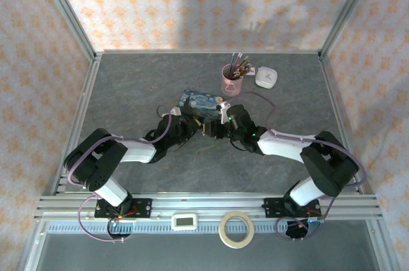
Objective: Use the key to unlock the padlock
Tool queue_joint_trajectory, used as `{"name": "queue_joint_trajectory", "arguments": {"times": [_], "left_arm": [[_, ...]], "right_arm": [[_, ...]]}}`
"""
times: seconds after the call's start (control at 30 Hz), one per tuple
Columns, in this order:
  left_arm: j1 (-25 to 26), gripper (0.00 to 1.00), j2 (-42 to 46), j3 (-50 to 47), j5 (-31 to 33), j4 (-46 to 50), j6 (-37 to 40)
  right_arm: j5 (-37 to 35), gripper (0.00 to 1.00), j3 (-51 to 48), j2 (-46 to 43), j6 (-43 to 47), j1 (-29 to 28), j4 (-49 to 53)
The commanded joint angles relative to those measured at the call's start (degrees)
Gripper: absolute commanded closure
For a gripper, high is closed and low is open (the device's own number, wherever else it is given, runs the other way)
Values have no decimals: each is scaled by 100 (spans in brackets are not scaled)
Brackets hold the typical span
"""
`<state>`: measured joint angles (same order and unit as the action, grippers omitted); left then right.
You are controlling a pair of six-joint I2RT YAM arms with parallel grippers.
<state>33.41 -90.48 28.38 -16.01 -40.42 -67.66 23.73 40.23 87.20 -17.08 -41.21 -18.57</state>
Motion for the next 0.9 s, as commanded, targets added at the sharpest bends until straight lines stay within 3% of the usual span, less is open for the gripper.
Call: {"name": "queue_joint_trajectory", "arguments": {"times": [0.0, 0.5, 0.87], "left_arm": [[53, 100, 278, 93, 28, -145, -52], [52, 100, 491, 98, -34, -44, -56], [52, 100, 569, 70, 37, -9, -4]], "right_arm": [[-325, 62, 357, 248, 577, -185, 152], [-896, 64, 882, 794, 1506, -413, 901], [-958, 65, 467, 380, 1664, -458, 858]]}}
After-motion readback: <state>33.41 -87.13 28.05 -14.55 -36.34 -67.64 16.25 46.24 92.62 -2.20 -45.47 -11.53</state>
